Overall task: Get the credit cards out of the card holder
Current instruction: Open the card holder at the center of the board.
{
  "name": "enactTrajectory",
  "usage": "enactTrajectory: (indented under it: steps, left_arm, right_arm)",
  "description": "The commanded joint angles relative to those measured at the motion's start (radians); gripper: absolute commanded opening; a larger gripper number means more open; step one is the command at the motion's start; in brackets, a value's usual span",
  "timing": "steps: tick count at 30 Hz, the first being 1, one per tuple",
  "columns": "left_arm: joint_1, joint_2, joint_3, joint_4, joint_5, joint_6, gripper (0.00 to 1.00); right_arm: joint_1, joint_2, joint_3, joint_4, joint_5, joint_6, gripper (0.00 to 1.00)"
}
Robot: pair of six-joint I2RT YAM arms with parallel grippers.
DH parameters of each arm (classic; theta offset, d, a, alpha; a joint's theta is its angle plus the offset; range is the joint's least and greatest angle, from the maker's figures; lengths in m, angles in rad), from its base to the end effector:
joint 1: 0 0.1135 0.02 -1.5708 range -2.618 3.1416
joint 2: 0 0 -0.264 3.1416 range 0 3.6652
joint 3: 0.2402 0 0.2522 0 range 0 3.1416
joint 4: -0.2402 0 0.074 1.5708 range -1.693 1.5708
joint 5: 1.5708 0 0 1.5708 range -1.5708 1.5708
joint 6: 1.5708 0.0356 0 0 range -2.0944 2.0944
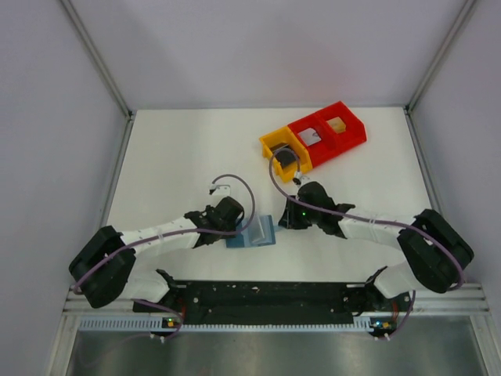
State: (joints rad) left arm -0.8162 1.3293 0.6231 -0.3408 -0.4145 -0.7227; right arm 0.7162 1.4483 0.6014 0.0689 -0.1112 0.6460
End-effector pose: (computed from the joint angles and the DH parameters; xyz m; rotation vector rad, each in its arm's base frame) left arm 0.1717 -0.1617 0.1642 -0.0238 2.4879 -0.0881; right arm 0.2032 0.1821 0.1550 -0.1451 2.4820 0.7625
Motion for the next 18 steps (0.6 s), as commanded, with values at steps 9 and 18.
enactTrajectory:
  steps: [9,18]
  left_arm:
    - [0.002,-0.019,-0.014,0.072,0.075,0.016,0.39]
    - [0.002,-0.018,-0.017,0.079,0.082,0.016,0.28]
  right_arm:
    - [0.023,-0.072,0.166,-0.089,-0.102,-0.103,0.15]
    - [0.042,0.081,0.195,-0.084,-0.085,-0.092,0.13]
